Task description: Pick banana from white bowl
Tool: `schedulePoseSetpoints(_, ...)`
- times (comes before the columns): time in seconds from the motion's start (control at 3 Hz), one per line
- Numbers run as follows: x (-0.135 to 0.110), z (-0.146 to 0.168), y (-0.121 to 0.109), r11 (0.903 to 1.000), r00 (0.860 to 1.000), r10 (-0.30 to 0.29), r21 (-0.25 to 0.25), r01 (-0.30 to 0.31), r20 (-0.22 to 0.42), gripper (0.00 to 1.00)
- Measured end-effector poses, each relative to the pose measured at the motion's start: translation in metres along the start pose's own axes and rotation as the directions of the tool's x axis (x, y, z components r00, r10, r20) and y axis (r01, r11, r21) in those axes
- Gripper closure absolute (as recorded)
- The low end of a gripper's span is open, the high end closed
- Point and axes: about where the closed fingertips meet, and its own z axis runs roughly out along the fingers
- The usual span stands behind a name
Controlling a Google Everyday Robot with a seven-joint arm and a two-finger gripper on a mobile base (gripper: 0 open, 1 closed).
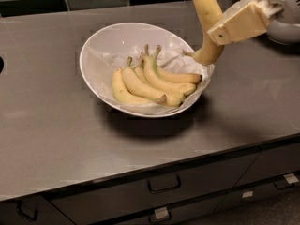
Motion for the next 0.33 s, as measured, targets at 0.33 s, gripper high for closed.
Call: schedulePoseSetpoints(0.33, -0.0035, -0.0014, 0.0033, 0.9999, 1.0, -0.011, -0.01, 0.011, 0.013, 1.0)
